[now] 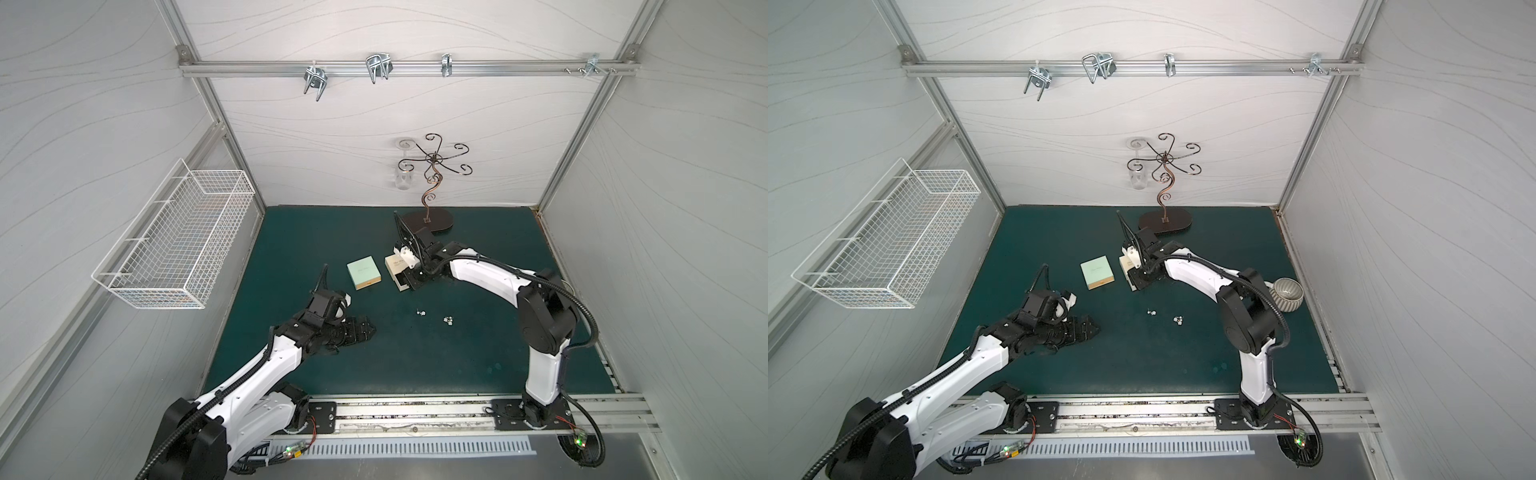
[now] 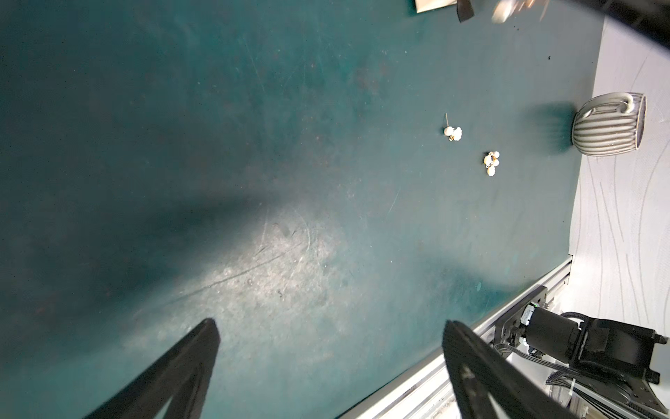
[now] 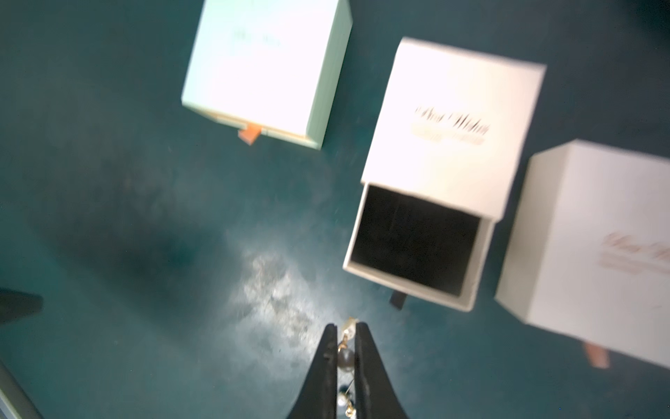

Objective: Place the earrings into the drawer-style jewelry box
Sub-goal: Insert the earring into the inner lining.

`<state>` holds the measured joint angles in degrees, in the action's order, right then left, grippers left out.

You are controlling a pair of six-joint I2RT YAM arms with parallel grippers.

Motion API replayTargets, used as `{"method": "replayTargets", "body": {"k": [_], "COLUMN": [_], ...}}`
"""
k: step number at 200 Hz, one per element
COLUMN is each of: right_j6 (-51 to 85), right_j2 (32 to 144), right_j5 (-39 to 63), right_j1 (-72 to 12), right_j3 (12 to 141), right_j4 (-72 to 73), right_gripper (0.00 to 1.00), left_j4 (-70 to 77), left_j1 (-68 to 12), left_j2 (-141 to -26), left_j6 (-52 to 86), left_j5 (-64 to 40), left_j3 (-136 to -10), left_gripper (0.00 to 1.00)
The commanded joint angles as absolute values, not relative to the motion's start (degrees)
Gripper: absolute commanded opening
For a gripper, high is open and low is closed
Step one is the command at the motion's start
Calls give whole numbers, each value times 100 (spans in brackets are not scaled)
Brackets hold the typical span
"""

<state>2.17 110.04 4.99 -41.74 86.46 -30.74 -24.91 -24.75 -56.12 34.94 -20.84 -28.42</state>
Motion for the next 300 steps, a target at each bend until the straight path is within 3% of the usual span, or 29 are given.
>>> {"method": "replayTargets", "body": {"k": [1, 214, 300], "right_j6": [248, 492, 486], "right_j2": [11228, 12474, 12308], "right_j5": [616, 633, 526], "right_j1": [-4072, -4008, -3964], "right_j3": [8928, 10003, 9976], "right_j4": [-3285, -3385, -3415], "right_gripper": [12, 14, 23], "left_j4": [-2265, -2268, -2214], "left_j1": [-2470, -2470, -2478], "left_j2": [-5651, -5502, -5583], "left_j6": [3498, 3542, 3560], "left_j5": [-2174, -2228, -2259], "left_j3": [-2872, -2795, -2804], "left_gripper": [99, 99, 99]}}
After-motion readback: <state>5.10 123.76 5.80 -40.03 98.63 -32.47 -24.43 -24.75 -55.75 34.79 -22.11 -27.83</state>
